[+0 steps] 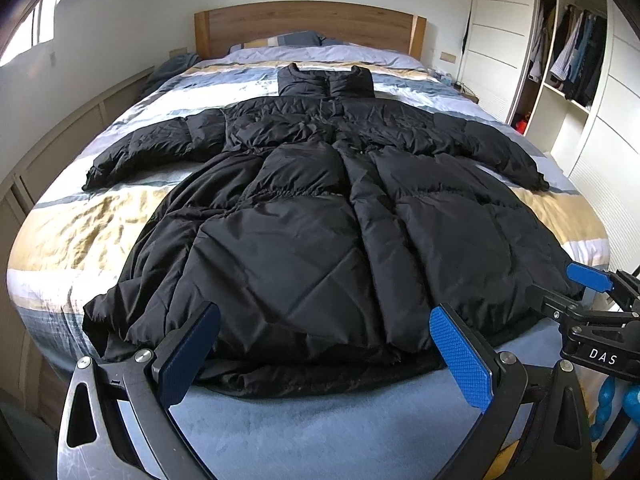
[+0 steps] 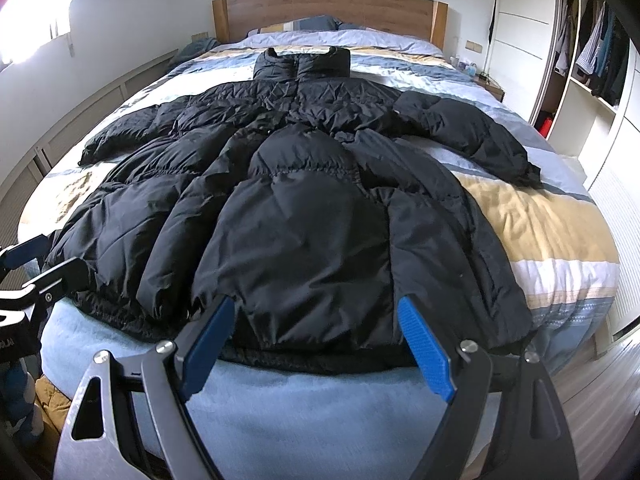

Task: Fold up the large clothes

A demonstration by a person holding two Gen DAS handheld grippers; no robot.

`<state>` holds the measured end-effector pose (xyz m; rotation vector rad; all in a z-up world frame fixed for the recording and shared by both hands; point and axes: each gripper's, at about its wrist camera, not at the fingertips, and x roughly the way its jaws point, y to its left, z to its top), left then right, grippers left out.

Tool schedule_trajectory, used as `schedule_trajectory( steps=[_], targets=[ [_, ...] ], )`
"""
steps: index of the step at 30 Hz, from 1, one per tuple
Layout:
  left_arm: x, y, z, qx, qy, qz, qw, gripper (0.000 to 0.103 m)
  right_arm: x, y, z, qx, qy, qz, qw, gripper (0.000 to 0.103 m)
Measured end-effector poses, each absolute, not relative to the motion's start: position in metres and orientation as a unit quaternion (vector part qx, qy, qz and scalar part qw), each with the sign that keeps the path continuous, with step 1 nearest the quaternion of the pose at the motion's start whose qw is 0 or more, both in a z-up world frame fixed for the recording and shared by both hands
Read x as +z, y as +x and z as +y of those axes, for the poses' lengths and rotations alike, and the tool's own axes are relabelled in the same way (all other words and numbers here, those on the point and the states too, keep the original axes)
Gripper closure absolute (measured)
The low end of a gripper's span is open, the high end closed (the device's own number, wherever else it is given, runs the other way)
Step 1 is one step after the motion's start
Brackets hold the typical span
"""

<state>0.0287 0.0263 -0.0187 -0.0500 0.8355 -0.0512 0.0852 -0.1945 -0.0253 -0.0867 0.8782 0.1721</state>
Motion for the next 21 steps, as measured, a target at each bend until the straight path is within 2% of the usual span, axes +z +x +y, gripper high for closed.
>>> schedule_trajectory(
  steps=[14,21],
  targets=[
    [-0.031,0.054,0.08,-0.001,-0.098,0.428,0.898,0.001,-0.013,0.121,-0.176,0.083,-0.063,0.433,0.895,0.019],
    [-0.017,0.064,0.147,0.032,-0.138,0.393,0.909,0.001,0.007,0.158,-0.159,0.082,-0.069,0.427,0.898,0.019]
  ],
)
